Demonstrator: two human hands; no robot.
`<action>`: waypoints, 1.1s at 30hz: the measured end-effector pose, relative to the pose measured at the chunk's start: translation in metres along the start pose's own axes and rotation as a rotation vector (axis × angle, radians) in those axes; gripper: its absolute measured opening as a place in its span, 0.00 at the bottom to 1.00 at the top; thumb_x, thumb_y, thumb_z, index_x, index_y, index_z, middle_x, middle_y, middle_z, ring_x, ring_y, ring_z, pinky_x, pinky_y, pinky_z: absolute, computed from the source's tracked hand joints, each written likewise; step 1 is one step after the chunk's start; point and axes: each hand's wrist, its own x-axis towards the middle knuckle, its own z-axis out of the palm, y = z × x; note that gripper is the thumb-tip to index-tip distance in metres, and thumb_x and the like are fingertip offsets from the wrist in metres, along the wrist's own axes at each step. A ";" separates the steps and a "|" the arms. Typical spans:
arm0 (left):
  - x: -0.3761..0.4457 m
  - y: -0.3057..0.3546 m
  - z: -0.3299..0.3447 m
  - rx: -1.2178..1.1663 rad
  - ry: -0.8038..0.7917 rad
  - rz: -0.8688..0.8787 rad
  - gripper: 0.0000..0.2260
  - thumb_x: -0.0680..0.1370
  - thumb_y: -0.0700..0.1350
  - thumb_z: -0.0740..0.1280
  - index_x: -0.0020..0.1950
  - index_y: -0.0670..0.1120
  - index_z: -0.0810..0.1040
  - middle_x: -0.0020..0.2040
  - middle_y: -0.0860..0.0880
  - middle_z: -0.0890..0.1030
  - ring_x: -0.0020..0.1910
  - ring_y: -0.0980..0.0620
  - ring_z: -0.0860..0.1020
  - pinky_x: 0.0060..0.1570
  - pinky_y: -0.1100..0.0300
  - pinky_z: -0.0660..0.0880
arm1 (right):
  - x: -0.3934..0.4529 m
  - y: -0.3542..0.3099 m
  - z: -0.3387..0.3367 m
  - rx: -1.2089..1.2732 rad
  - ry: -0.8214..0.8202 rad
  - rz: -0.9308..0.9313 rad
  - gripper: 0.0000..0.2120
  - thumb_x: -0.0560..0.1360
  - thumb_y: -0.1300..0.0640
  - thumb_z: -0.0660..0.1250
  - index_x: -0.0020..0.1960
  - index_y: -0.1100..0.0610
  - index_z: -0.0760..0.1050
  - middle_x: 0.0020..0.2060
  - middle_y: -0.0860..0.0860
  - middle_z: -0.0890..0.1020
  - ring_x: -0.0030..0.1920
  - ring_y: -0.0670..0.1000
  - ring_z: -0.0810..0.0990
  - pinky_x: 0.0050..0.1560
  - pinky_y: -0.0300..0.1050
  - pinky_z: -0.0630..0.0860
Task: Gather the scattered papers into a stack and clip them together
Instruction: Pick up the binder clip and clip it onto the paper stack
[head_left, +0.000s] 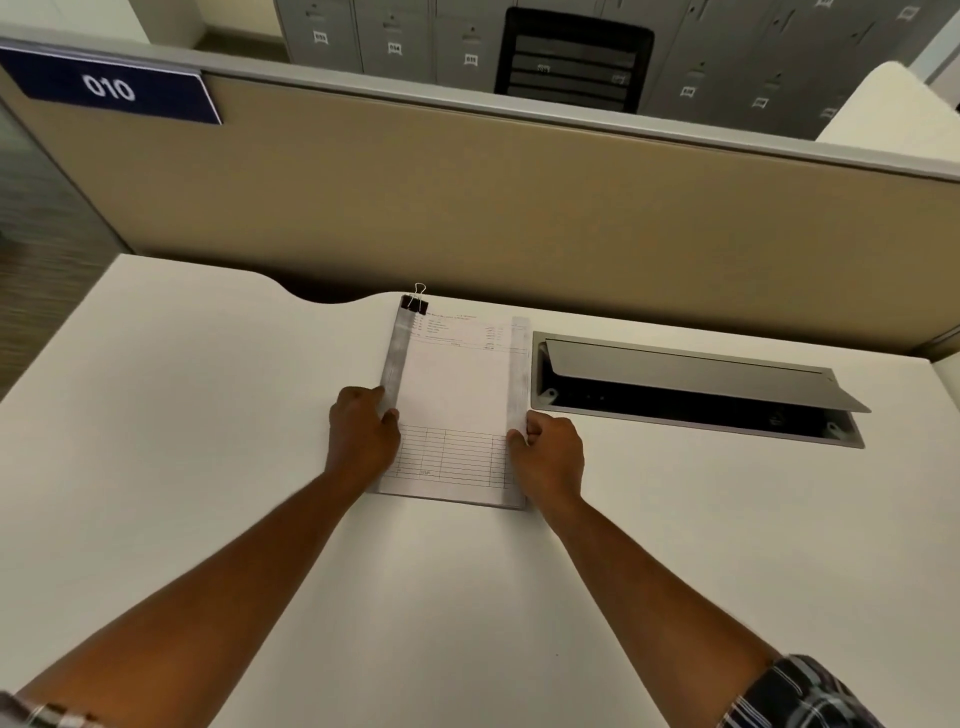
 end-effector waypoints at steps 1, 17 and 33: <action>-0.001 0.001 0.001 0.035 -0.009 0.012 0.19 0.78 0.43 0.67 0.68 0.39 0.75 0.63 0.39 0.75 0.62 0.39 0.74 0.63 0.51 0.70 | 0.000 -0.001 0.000 -0.011 -0.003 0.001 0.19 0.77 0.54 0.71 0.33 0.49 0.65 0.38 0.51 0.77 0.35 0.48 0.72 0.32 0.33 0.61; 0.021 -0.008 0.006 0.275 -0.071 0.177 0.20 0.79 0.48 0.64 0.70 0.43 0.73 0.60 0.45 0.74 0.61 0.44 0.72 0.64 0.52 0.67 | 0.012 0.001 0.006 -0.068 0.029 0.025 0.15 0.77 0.54 0.69 0.38 0.46 0.64 0.50 0.55 0.80 0.51 0.53 0.79 0.46 0.40 0.68; -0.025 0.005 -0.008 0.168 -0.251 0.055 0.35 0.78 0.50 0.66 0.80 0.45 0.51 0.79 0.45 0.56 0.76 0.43 0.60 0.71 0.46 0.64 | -0.009 -0.004 -0.020 -0.148 -0.216 0.025 0.28 0.77 0.49 0.69 0.73 0.60 0.70 0.68 0.57 0.71 0.69 0.58 0.73 0.66 0.49 0.73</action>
